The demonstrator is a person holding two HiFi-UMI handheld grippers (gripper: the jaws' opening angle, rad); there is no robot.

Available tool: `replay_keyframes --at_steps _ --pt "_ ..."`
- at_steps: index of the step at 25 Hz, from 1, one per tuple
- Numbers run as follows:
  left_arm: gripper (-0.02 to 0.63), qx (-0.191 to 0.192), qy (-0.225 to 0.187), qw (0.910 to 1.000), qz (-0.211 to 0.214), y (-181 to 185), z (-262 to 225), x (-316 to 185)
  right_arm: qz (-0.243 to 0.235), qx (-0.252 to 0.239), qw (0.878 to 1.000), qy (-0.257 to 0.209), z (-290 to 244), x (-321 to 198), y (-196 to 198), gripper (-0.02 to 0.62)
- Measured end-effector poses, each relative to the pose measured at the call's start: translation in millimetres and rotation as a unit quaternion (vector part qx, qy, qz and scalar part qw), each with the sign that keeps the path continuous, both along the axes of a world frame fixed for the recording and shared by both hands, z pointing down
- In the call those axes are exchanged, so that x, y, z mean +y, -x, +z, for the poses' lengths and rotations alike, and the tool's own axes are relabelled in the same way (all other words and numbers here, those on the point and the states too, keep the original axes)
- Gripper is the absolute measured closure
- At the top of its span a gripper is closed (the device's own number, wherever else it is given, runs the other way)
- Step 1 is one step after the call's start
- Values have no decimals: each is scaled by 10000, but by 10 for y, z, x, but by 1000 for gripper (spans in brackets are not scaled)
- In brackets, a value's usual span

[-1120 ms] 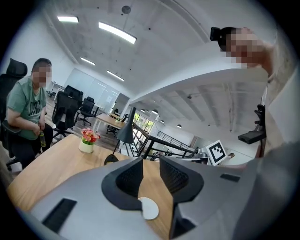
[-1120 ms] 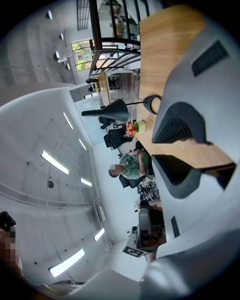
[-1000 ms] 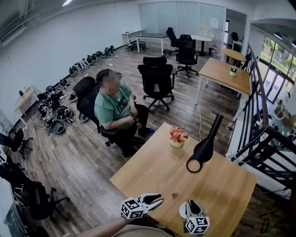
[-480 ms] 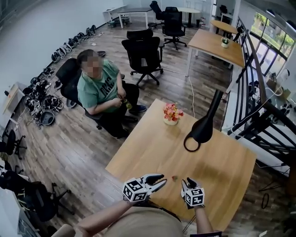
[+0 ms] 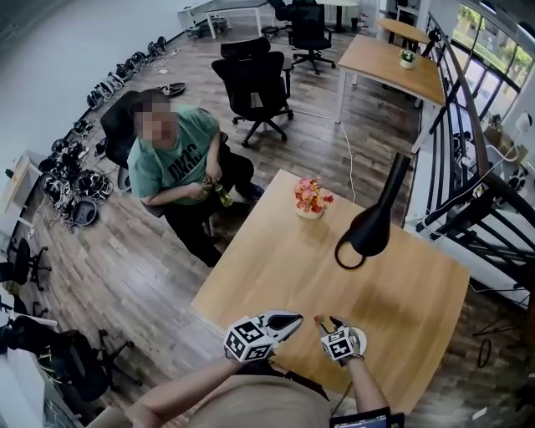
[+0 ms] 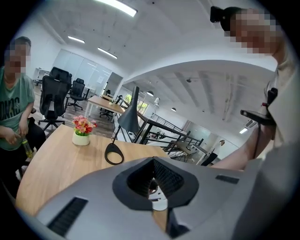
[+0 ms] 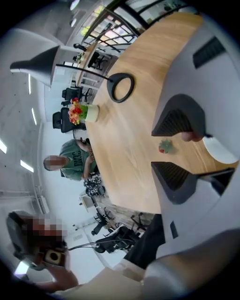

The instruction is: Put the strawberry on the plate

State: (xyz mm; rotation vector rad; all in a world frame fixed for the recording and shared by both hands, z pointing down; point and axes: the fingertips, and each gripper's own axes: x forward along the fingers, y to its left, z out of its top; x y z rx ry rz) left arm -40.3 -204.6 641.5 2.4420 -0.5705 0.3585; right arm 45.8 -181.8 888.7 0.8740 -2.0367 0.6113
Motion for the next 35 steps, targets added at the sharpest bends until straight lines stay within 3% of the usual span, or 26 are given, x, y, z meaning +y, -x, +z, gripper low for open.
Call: replay_keyframes --at_steps 4,16,28,35 --pt "601 -104 61 9999 36 -14 36 -7 -545 516 9969 233 366 107 74 442" --pt "601 -299 279 9991 -114 47 189 170 -1100 980 9888 240 844 40 163 442" --pt "601 -423 175 9974 -548 420 94 228 -743 1281 9863 723 1158 8 176 442" --pt "601 -393 194 9975 -551 478 123 288 -235 1026 9914 772 1066 1 206 445"
